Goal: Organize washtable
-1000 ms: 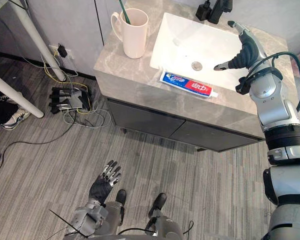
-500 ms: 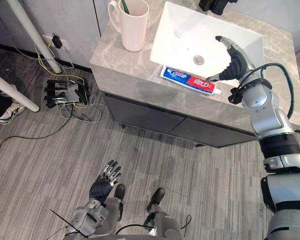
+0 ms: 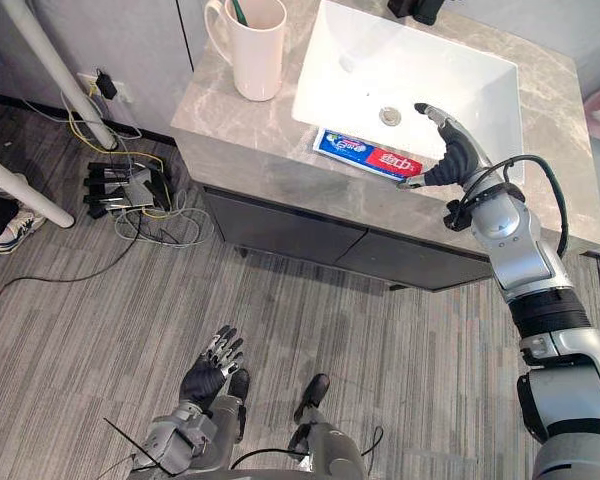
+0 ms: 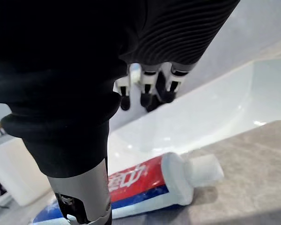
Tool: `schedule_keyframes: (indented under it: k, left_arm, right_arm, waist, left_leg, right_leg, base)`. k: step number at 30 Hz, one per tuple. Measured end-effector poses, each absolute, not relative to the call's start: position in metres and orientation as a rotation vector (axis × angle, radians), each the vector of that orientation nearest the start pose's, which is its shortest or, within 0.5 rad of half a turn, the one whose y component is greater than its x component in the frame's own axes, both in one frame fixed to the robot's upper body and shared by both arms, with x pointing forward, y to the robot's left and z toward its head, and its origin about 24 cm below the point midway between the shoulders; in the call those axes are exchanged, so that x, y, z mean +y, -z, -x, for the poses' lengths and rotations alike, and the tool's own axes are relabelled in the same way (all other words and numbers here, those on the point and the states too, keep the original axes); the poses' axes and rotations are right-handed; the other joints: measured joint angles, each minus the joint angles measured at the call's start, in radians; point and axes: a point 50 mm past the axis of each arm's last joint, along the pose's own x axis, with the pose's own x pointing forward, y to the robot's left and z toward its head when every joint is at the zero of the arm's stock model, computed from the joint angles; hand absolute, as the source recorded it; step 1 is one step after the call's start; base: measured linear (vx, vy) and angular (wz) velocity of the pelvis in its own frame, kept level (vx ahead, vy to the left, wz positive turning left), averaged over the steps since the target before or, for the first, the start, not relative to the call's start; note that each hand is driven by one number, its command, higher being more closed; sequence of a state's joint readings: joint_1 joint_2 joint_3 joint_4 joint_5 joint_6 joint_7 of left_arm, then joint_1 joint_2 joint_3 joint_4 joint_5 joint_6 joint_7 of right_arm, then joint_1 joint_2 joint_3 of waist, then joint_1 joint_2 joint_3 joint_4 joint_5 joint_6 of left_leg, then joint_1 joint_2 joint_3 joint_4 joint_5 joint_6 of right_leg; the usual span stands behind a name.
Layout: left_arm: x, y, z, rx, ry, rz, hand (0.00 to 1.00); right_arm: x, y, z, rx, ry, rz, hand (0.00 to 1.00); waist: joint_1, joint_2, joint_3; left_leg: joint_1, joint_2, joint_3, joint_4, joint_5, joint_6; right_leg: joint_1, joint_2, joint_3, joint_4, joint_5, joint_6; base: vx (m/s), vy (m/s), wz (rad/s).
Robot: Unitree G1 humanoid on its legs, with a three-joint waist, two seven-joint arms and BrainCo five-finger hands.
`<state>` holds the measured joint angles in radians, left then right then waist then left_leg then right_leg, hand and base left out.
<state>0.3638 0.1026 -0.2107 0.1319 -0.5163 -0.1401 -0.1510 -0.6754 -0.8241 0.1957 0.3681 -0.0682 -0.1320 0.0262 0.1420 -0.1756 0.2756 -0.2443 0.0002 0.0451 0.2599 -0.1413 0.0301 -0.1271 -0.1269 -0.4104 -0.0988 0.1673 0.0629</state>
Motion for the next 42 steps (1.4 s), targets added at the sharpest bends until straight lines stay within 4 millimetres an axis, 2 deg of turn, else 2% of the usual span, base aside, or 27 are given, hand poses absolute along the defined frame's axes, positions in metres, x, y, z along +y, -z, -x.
schedule_keyframes:
  k: [16,28,37,42]
  left_arm:
    - [0.135,0.047,-0.154,0.349,0.124,0.457,0.00]
    - [0.135,0.047,-0.154,0.349,0.122,0.458,0.00]
    - [0.135,0.047,-0.154,0.349,0.118,0.458,0.00]
    - [0.136,0.047,-0.154,0.346,0.117,0.458,0.00]
  right_arm:
    - [-0.256,-0.216,-0.346,-0.359,0.004,0.924,0.00]
    - [-0.261,-0.241,-0.352,-0.404,0.066,0.901,0.00]
    - [-0.263,-0.240,-0.354,-0.391,0.074,0.876,0.00]
    - [-0.260,-0.244,-0.355,-0.406,0.072,0.857,0.00]
  waist:
    - [-0.006,0.000,0.000]
    - [-0.013,-0.001,0.000]
    - [-0.009,0.000,0.003]
    - [0.000,-0.001,0.029]
  left_leg:
    - [-0.009,-0.003,0.008,-0.010,0.000,0.000]
    - [-0.028,-0.005,0.009,-0.016,0.003,0.004]
    - [-0.036,-0.005,0.008,-0.016,0.005,0.004]
    - [-0.040,-0.003,0.008,-0.015,0.006,0.004]
  right_leg:
    - [-0.018,0.002,0.004,0.000,0.000,0.000]
    - [-0.041,0.001,0.004,0.000,0.003,-0.004]
    - [-0.048,0.001,0.003,0.000,0.008,-0.010]
    - [-0.052,0.002,0.003,0.000,0.008,-0.011]
  base:
    - [0.00,0.008,-0.01]
    - [0.00,0.000,0.00]
    - [0.00,0.004,0.00]
    - [0.00,0.000,0.00]
